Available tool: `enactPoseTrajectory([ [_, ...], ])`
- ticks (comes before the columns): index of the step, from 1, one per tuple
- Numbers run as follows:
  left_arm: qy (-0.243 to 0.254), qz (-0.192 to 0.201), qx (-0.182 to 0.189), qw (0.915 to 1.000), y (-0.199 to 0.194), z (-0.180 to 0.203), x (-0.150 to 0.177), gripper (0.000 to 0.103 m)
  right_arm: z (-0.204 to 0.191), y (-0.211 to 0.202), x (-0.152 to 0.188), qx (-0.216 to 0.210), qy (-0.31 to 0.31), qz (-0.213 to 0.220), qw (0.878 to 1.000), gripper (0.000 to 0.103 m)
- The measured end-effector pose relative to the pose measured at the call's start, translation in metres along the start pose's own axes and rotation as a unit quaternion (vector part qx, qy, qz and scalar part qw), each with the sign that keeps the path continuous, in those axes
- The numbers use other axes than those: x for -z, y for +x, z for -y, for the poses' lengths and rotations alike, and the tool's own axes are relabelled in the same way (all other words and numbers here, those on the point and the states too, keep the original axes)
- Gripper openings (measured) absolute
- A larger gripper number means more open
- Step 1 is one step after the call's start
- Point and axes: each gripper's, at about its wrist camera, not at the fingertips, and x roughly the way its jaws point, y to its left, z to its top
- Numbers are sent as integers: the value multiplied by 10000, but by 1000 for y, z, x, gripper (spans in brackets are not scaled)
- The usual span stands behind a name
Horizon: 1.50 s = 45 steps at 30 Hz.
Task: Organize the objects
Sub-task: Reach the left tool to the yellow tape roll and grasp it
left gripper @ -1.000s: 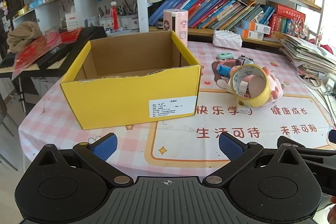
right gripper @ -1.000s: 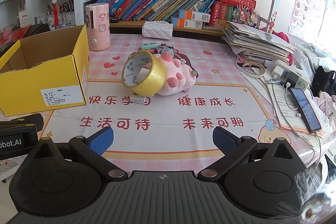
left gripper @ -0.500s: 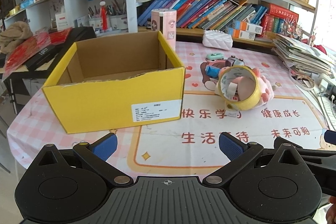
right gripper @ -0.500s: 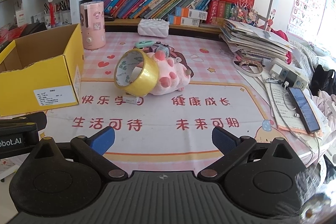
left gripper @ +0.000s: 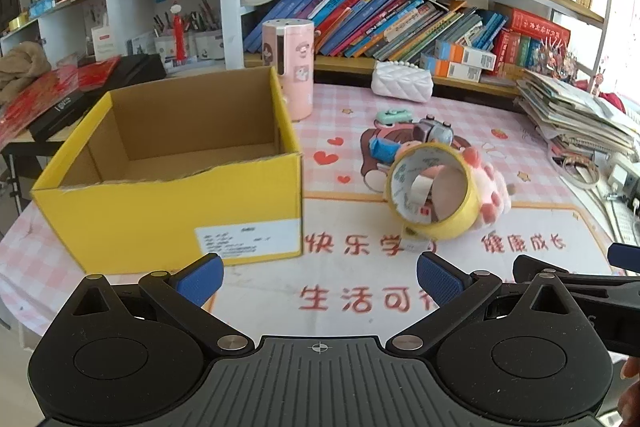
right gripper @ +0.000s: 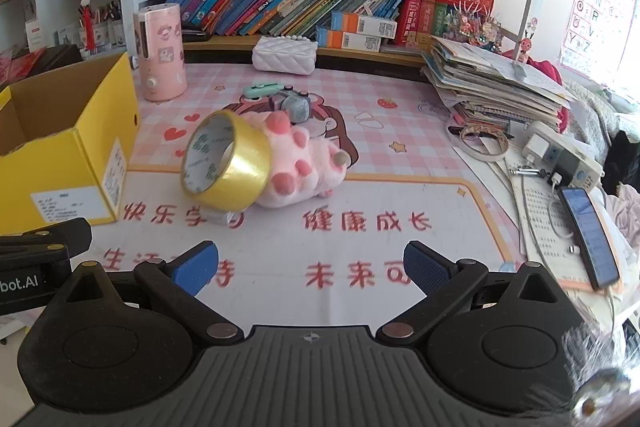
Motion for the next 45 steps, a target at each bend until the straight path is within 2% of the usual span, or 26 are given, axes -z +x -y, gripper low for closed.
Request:
enactPoseTrajectory([
  [4, 10, 200, 19, 9998, 7, 11, -6, 103, 13, 14, -13, -83, -19, -26, 10000, 102],
  [8, -201, 289, 128, 9993, 15, 21, -12, 103, 25, 27, -23, -163, -116, 4, 9998, 103],
  [13, -238, 110, 203, 9995, 31, 33, -20, 103, 41, 43, -34, -265, -98, 82, 9996, 103],
  [22, -443, -215, 339, 9982, 55, 45, -29, 103, 67, 63, -52, -459, 288, 267, 9982, 103],
  [27, -455, -246, 381, 9979, 63, 52, -33, 103, 74, 71, -59, -551, 332, 295, 9975, 103],
  [37, -588, -179, 831, 9946, 82, 61, -47, 103, 93, 82, -73, -574, 622, 402, 9956, 103],
  [45, -966, -543, 840, 9903, 116, 54, -46, 103, 100, 94, -76, -616, 667, 316, 9954, 103],
])
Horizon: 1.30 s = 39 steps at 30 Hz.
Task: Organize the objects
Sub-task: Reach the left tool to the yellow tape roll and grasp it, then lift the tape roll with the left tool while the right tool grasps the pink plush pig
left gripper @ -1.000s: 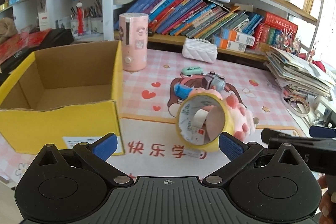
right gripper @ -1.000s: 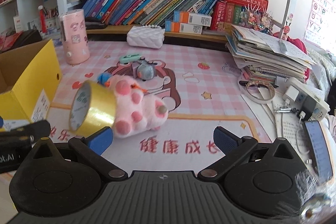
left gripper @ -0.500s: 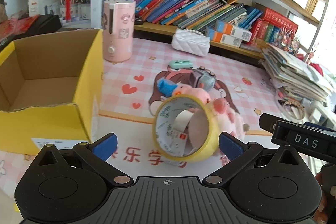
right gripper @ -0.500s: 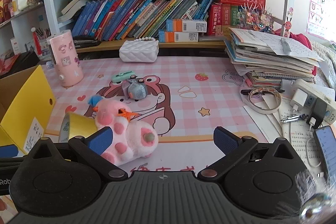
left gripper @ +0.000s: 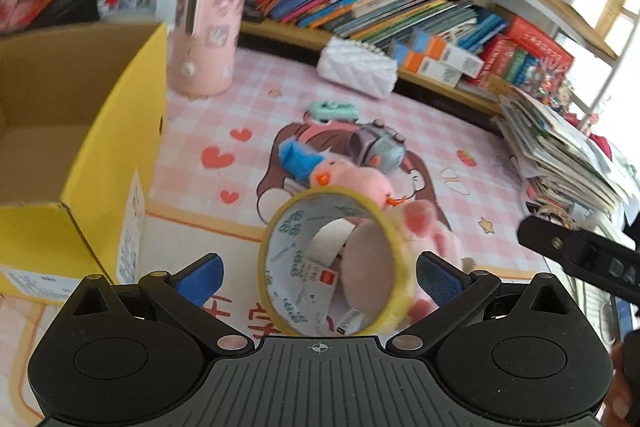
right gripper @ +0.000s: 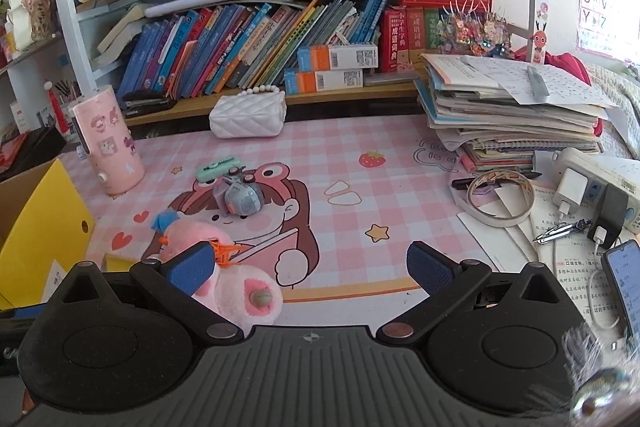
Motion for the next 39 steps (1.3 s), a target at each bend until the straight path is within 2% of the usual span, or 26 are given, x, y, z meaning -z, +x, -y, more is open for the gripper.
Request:
enactPoseTrajectory([
  [8, -648, -282, 491, 9963, 30, -14, 2, 102, 3, 9, -1, 6, -136, -84, 9999, 103],
  [9, -727, -312, 543, 9954, 32, -15, 3, 100, 4, 10, -1, 4, -156, -93, 9998, 103],
  [11, -890, -345, 721, 9928, 34, -18, 3, 89, 4, 12, -1, -4, -179, -126, 9998, 103],
  [12, -951, -371, 758, 9919, 33, -18, 2, 89, 4, 13, -1, -12, -185, -143, 9997, 103],
  [15, -918, -355, 663, 9929, 26, -19, 2, 88, 3, 16, -1, -57, -190, -197, 9996, 103],
  [22, -625, 149, 360, 9973, -19, -25, 1, 88, -13, 26, -1, -368, -382, -305, 9981, 103],
  [31, -781, 369, -98, 9962, -58, -48, 16, 88, -52, 61, 14, -871, -770, -973, 9884, 103],
  [35, -871, 518, -261, 9945, -73, -55, 21, 88, -64, 69, 18, -1063, -909, -1081, 9842, 98],
  [39, -893, 645, -367, 9932, -84, -58, 25, 88, -67, 65, 20, -1030, -1068, -910, 9847, 88],
])
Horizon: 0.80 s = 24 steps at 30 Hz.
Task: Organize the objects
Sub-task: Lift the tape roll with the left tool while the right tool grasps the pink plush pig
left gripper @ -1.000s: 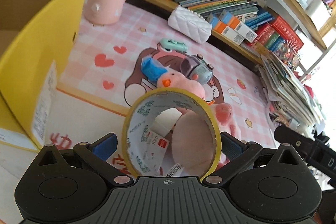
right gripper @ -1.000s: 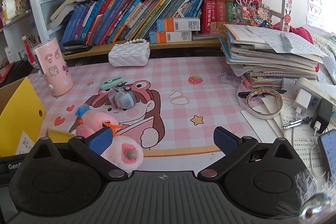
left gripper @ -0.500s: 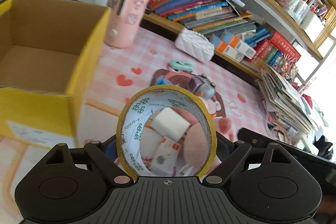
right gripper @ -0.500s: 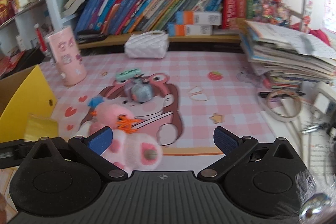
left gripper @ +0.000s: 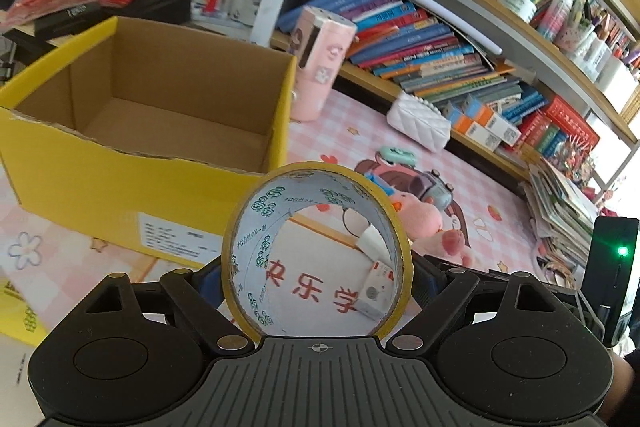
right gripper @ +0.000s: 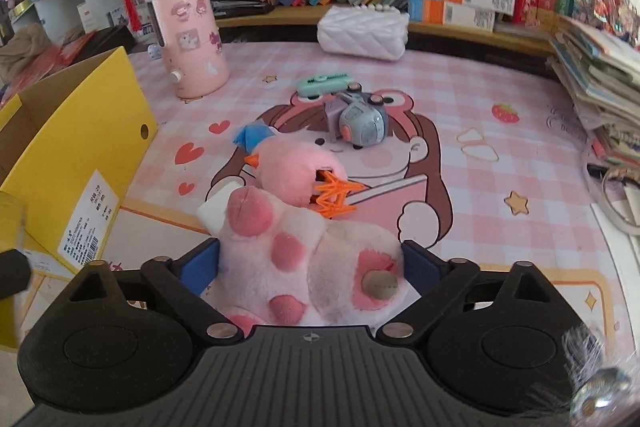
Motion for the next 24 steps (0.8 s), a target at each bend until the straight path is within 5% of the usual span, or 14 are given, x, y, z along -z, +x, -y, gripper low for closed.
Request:
enactPoseTrajectory([
  [5, -125, 91, -97, 9998, -8, -6, 2, 88, -4, -18, 0, 120, -130, 322, 9993, 74],
  [12, -248, 164, -95, 9995, -17, -12, 9, 88, -5, -69, 0, 125, -121, 1274, 9917, 75],
  [24, -231, 200, 156, 9994, -39, -36, 17, 88, -37, -101, 28, -12, -236, 982, 9949, 75],
])
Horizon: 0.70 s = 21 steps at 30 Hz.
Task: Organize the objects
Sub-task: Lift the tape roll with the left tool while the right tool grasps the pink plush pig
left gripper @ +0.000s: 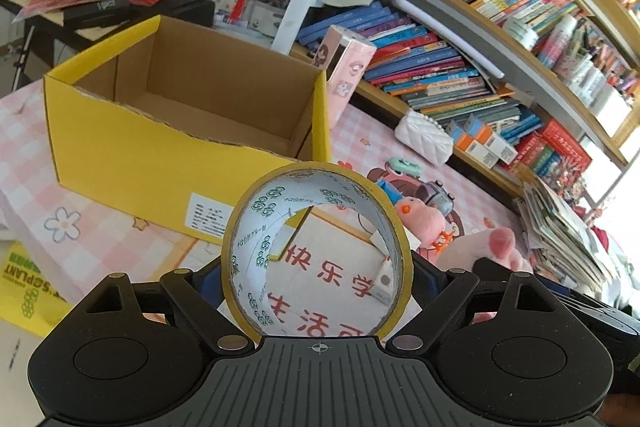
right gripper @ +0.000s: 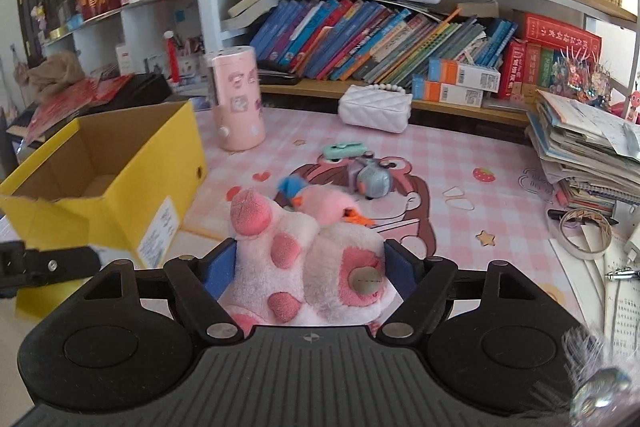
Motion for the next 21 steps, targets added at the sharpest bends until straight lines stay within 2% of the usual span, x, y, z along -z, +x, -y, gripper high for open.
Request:
enactPoseTrajectory([
  [4, 99, 23, 134, 9999, -18, -21, -1, 88, -25, -13, 8, 37, 52, -57, 10000, 75],
  [15, 25, -96, 102, 9999, -71, -95, -4, 88, -118, -47, 37, -50, -18, -400, 9992, 75],
  [21, 116, -100, 125, 9998, -90, -123, -5, 88, -158, -59, 53, -33, 27, -510, 9987, 76],
])
